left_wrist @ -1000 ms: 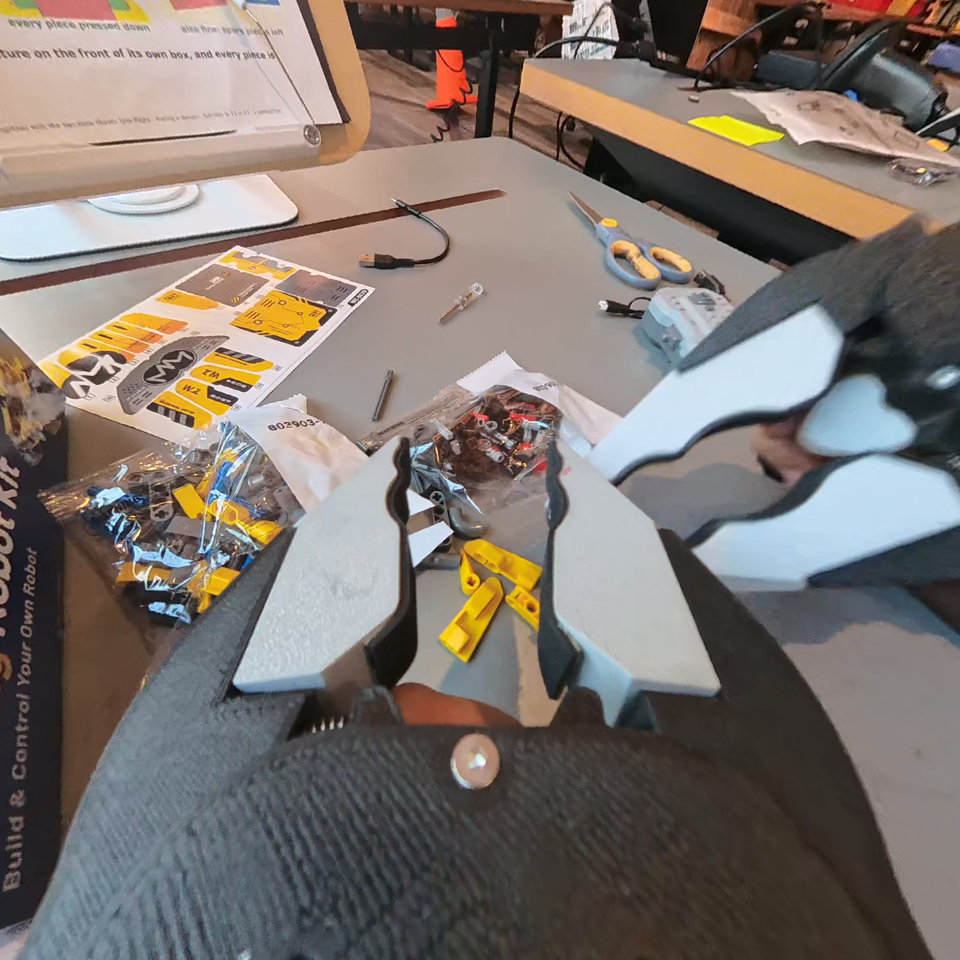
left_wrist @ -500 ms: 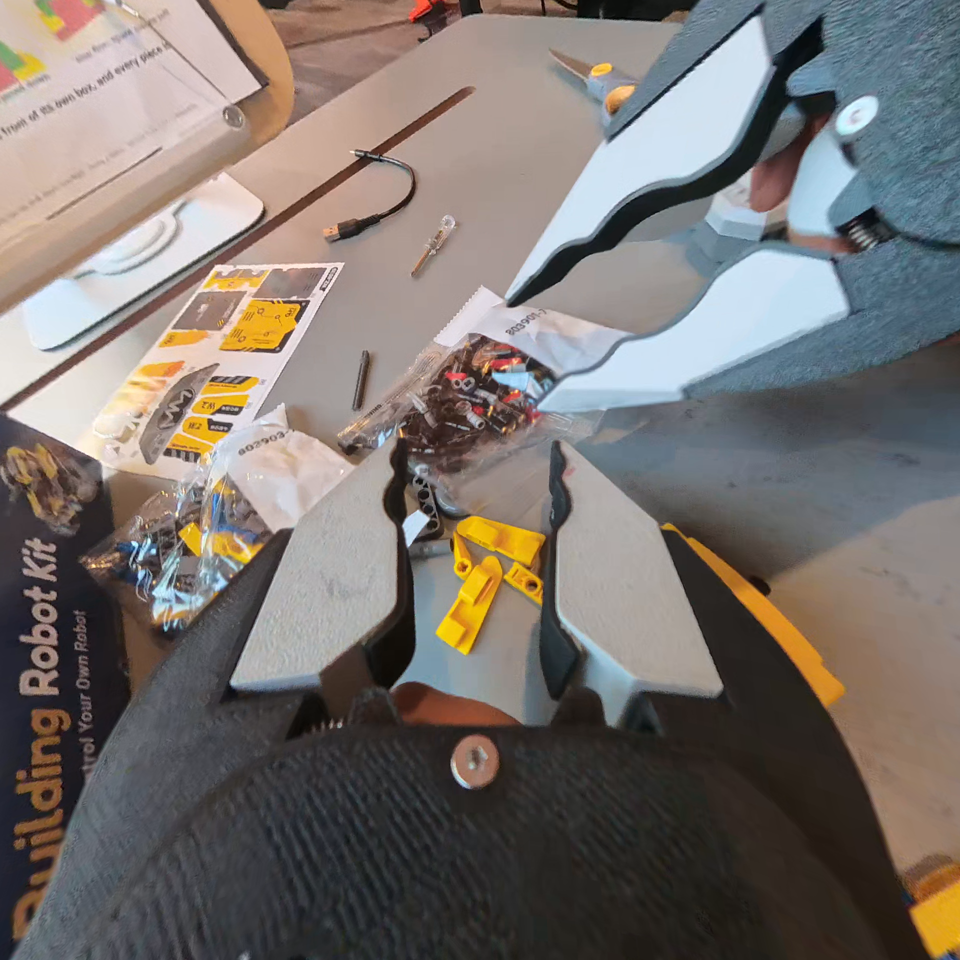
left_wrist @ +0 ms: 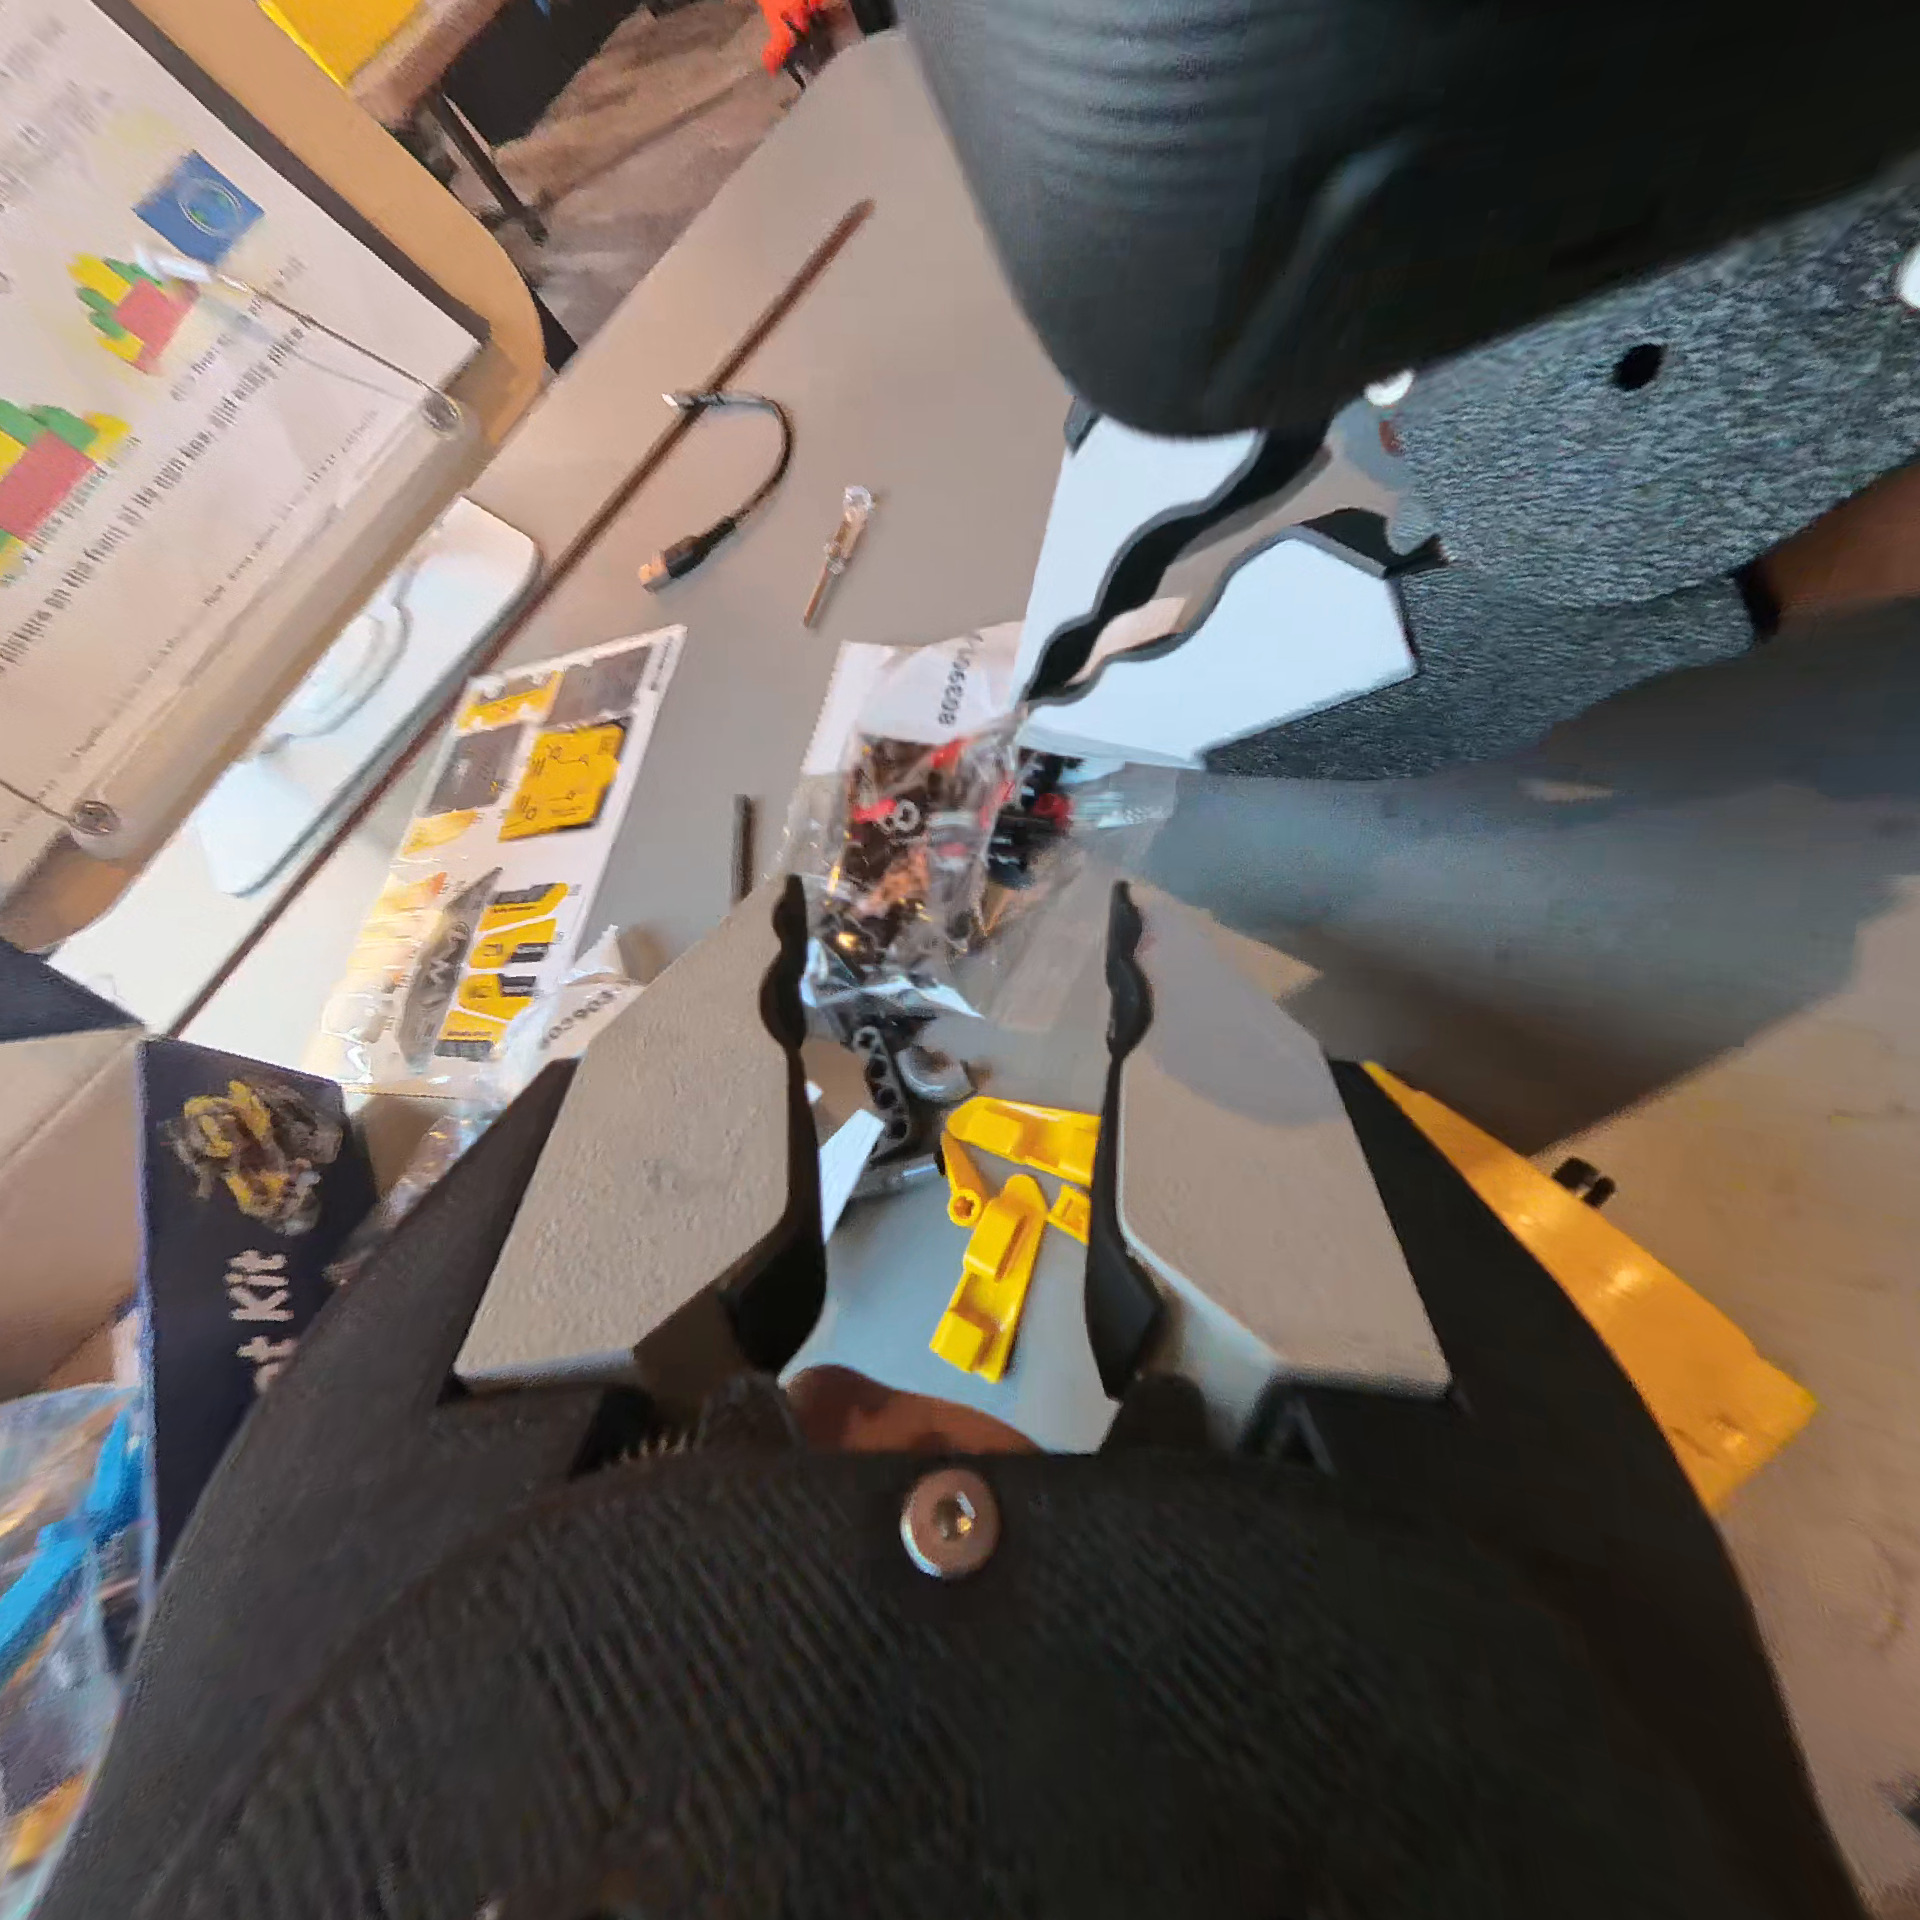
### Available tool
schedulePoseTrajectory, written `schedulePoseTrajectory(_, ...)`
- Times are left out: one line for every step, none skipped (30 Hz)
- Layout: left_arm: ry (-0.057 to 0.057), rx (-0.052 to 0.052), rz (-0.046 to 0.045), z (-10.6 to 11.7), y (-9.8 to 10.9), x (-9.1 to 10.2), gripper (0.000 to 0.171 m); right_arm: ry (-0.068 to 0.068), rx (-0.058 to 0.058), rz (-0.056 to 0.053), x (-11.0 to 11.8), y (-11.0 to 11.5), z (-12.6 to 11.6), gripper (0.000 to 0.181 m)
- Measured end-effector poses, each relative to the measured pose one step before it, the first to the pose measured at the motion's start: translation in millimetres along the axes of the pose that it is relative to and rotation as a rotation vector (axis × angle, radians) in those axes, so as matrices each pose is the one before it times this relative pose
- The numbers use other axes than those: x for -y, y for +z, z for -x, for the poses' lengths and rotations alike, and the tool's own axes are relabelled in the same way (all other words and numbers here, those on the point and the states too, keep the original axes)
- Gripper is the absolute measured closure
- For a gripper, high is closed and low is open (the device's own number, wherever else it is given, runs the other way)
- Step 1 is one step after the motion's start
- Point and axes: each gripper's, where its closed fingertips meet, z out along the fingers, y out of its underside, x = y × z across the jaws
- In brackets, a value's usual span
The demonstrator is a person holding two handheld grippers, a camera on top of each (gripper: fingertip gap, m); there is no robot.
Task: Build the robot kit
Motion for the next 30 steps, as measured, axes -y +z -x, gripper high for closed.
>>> schedulePoseTrajectory(0.0163,0.0273,-0.01862,4.08,-2.4,0.76,0.119,0.0047,0.0051,-0.0092,2.69,-0.15,1.32,0.181)
schedulePoseTrajectory(0.0072,0.0169,-0.00536,3.26,-1.04,-0.26,0.12,0.003,0.0049,-0.0085,2.35,-0.75,1.19,0.181)
schedulePoseTrajectory(-0.0061,0.003,0.00076,1.59,-0.31,0.11,0.119,0.0014,-0.0019,-0.0097,2.14,-1.21,0.19,0.181)
schedulePoseTrajectory(-0.0211,-0.0046,-0.00723,0.15,-0.19,1.29,0.119,0.0028,-0.0056,-0.0143,2.59,-1.17,-0.53,0.181)
schedulePoseTrajectory(-0.0259,-0.0119,-0.00962,-1.46,0.09,1.28,0.118,0.0068,-0.0048,-0.0171,2.53,-0.96,-0.66,0.181)
schedulePoseTrajectory(-0.0185,-0.0087,-0.00257,-1.73,0.97,-0.07,0.119,0.009,-0.005,-0.0166,2.14,-0.7,-0.89,0.181)
schedulePoseTrajectory(-0.003,0.0072,0.00419,0.2,1.71,-1.32,0.118,0.0086,-0.0078,-0.0137,1.7,-0.49,-1.62,0.181)
schedulePoseTrajectory(0.0136,0.0259,0.00366,2.58,1.69,-1.3,0.118,0.0063,-0.006,-0.0095,1.1,-0.49,-1.33,0.181)
schedulePoseTrajectory(0.0233,0.0272,-0.00029,2.85,1.28,-0.5,0.118,0.0024,-0.01,-0.0051,0.5,-0.63,-1.79,0.181)
schedulePoseTrajectory(0.0173,0.0219,-0.00306,2.2,0.82,0.42,0.12,0.001,-0.0145,-0.0029,0.39,-0.67,-2.23,0.181)
schedulePoseTrajectory(0.0042,0.0106,-0.00527,0.83,0.52,1.11,0.124,0.0023,-0.0083,-0.0055,0.95,-0.82,-1.08,0.181)
schedulePoseTrajectory(-0.0068,-0.0004,-0.00526,-0.63,0.36,1.3,0.127,0.0052,-0.0042,-0.008,1.51,-0.65,-0.1,0.181)
schedulePoseTrajectory(-0.0107,-0.0068,-0.00272,-1.49,0.32,1.21,0.13,0.0056,-0.0042,-0.01,1.96,-0.73,-0.03,0.181)
schedulePoseTrajectory(-0.0074,-0.0049,0.00071,-1.1,0.29,0.51,0.134,0.0018,-0.0055,-0.0124,2.64,-0.75,0.06,0.181)
schedulePoseTrajectory(-0.001,0.0024,0.00268,0.2,0.31,-0.09,0.14,0.0002,-0.0064,-0.0097,2.3,-0.75,-0.3,0.181)
schedulePoseTrajectory(0.0036,0.0056,0.00198,1.0,0.38,-0.5,0.145,0.0005,-0.0067,-0.0048,1.57,-0.5,-0.37,0.181)
schedulePoseTrajectory(0.0021,0.005,0.00168,1.09,0.44,-0.59,0.148,0.0015,-0.0049,-0.0032,0.97,-0.22,-0.29,0.181)
schedulePoseTrajectory(-0.0019,-0.0005,0.00214,0.53,0.51,-0.87,0.152,0.0035,-0.0046,-0.0021,0.56,-0.07,-0.25,0.181)
schedulePoseTrajectory(-0.0051,-0.0023,0.00263,0.34,0.45,-0.86,0.157,0.0044,-0.0043,-0.0017,0.44,-0.02,-0.47,0.181)
schedulePoseTrajectory(-0.0047,-0.0008,0.00129,0.42,0.32,-0.45,0.16,0.0048,-0.001,-0.0006,0.14,0.2,-0.22,0.181)
schedulePoseTrajectory(-0.0032,-0.0002,0.00081,0.41,0.43,-0.35,0.163,0.0054,0.0,-0.0021,0.29,0.14,-0.16,0.181)
schedulePoseTrajectory(-0.0025,-0.0009,0.00063,0.32,0.42,-0.19,0.167,0.0059,0.0033,-0.0045,0.48,0.07,0.18,0.181)
schedulePoseTrajectory(-0.0032,-0.0003,-0.00236,0.55,0.2,0.28,0.171,0.0072,0.0081,-0.0042,0.57,0.12,0.84,0.181)
schedulePoseTrajectory(-0.0025,-0.0041,-0.00224,-0.13,0.0,0.4,0.171,0.0067,0.0043,-0.003,0.41,0.04,0.29,0.181)
schedulePoseTrajectory(-0.0053,-0.0053,-0.00041,-0.36,-0.19,0.18,0.171,0.0065,-0.0012,-0.0024,0.65,-0.42,-0.65,0.181)
schedulePoseTrajectory(-0.0066,-0.0059,-0.00149,-0.35,-0.41,0.34,0.171,0.0088,-0.002,-0.0046,1.18,-0.51,-0.86,0.181)
schedulePoseTrajectory(-0.0054,-0.0031,-0.00251,0.01,-0.61,0.41,0.171,0.0119,-0.0027,-0.0051,1.41,-0.78,-1.03,0.181)
schedulePoseTrajectory(-0.007,-0.0016,-0.00276,0.44,-0.73,0.47,0.161,0.0142,-0.002,-0.0013,0.78,-0.27,-1.02,0.181)
schedulePoseTrajectory(-0.008,-0.0131,-0.00269,-1.52,-0.63,0.78,0.149,0.0123,-0.001,0.0008,0.35,-0.27,-0.98,0.181)
schedulePoseTrajectory(-0.0154,-0.0237,-0.00753,-3.35,-0.7,1.72,0.139,0.0109,0.0006,-0.0011,0.35,-0.02,-0.58,0.181)
